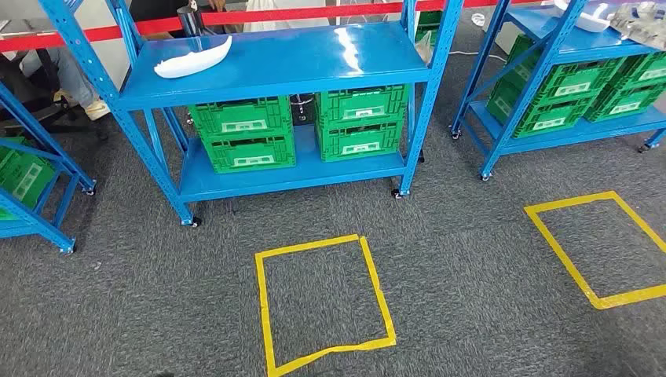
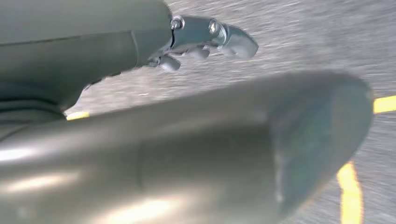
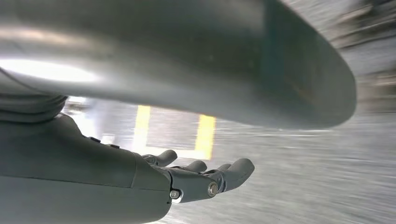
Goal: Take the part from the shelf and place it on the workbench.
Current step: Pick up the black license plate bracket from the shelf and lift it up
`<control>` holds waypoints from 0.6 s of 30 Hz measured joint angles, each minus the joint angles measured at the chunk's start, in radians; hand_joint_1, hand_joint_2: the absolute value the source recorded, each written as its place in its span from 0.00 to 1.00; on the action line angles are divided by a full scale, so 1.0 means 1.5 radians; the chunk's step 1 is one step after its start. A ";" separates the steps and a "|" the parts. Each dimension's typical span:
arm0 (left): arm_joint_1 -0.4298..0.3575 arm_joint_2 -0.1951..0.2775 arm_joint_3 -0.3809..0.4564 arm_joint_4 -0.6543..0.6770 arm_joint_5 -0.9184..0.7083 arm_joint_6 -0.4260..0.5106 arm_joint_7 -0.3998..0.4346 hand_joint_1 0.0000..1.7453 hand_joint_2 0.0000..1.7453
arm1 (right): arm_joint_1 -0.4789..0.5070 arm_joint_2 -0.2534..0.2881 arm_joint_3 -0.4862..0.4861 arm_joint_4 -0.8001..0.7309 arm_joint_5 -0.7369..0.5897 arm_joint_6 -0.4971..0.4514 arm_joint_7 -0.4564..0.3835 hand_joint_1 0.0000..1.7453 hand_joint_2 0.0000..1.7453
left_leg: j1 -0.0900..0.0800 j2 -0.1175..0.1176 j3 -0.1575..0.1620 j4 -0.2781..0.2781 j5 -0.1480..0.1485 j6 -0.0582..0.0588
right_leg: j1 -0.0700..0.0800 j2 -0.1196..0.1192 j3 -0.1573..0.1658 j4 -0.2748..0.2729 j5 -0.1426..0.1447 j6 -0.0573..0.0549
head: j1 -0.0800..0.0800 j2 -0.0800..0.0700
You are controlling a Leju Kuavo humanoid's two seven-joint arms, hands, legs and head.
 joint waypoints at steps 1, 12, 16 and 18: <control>0.009 0.000 0.000 0.010 0.000 0.000 0.001 0.00 0.00 | -0.009 0.000 0.000 -0.011 0.000 0.000 0.000 0.00 0.00 | 0.000 0.001 0.006 0.000 0.000 -0.002 | 0.000 0.001 0.003 -0.003 0.006 -0.003 | 0.000 0.000; 0.141 0.005 0.000 0.184 0.000 0.000 0.002 0.00 0.00 | -0.142 0.001 0.000 -0.186 0.000 -0.001 0.000 0.00 0.00 | 0.003 0.012 -0.115 0.136 -0.027 -0.025 | -0.007 0.029 0.082 -0.022 -0.025 -0.024 | -0.006 0.000; 0.092 0.004 0.000 0.139 0.000 0.000 -0.001 0.00 0.00 | -0.091 0.001 0.000 -0.144 0.000 -0.001 0.002 0.00 0.00 | -0.002 0.019 -0.094 0.028 0.071 -0.014 | -0.008 0.021 0.105 -0.026 -0.051 -0.013 | -0.007 0.000; 0.057 0.002 0.000 0.101 0.000 0.000 -0.001 0.00 0.00 | -0.059 0.001 0.000 -0.109 0.000 -0.001 0.003 0.00 0.00 | -0.004 0.018 -0.090 0.025 0.071 -0.006 | -0.007 0.019 0.113 -0.033 -0.055 -0.006 | -0.008 0.000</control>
